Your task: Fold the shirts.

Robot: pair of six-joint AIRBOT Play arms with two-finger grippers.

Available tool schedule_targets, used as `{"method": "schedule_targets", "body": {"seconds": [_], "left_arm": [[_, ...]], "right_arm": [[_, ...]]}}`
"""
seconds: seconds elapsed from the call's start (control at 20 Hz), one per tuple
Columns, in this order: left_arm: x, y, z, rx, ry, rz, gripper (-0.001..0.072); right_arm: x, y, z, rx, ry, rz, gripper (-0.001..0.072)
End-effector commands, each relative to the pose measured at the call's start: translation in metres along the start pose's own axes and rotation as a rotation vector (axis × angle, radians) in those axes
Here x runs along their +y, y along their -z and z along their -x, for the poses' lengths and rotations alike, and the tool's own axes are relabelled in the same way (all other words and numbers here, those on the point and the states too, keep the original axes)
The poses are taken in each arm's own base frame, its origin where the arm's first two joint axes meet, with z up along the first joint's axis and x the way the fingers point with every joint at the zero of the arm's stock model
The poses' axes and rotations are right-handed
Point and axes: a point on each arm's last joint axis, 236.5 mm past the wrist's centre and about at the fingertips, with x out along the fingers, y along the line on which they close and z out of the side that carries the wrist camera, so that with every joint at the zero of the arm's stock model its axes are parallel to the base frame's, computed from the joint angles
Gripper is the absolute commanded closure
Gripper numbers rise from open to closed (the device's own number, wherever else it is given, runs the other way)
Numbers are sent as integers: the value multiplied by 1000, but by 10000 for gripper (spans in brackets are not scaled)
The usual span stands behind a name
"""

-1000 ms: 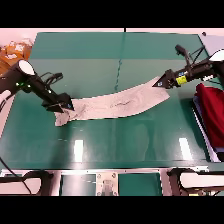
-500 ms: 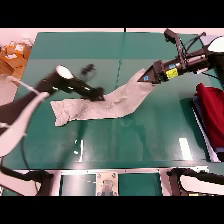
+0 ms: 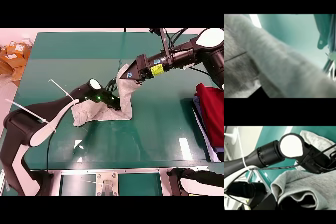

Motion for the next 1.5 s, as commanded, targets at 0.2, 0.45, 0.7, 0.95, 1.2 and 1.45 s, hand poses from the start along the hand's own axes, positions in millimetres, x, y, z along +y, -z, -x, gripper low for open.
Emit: {"method": "schedule_targets", "body": {"seconds": [0.2, 0.45, 0.7, 0.95, 1.2, 1.45], "left_arm": [[71, 15, 142, 163, -316, -32, 687], [82, 9, 314, -75, -614, -26, 686], [63, 15, 401, -288, -688, -13, 686], [60, 16, 409, -308, -697, -19, 686], [61, 16, 410, -309, -702, -20, 686], [61, 14, 410, -315, -703, -21, 686]], "right_arm": [[-12, -5, -7, -26, 49, -24, 700], [-4, -8, -66, -96, 40, -22, 700], [16, -2, -206, -189, 34, 19, 699], [-3, 41, -326, -229, 56, -79, 382], [-20, -16, -241, -225, 41, -5, 337], [-119, -44, -94, -144, 108, -78, 312]]}}
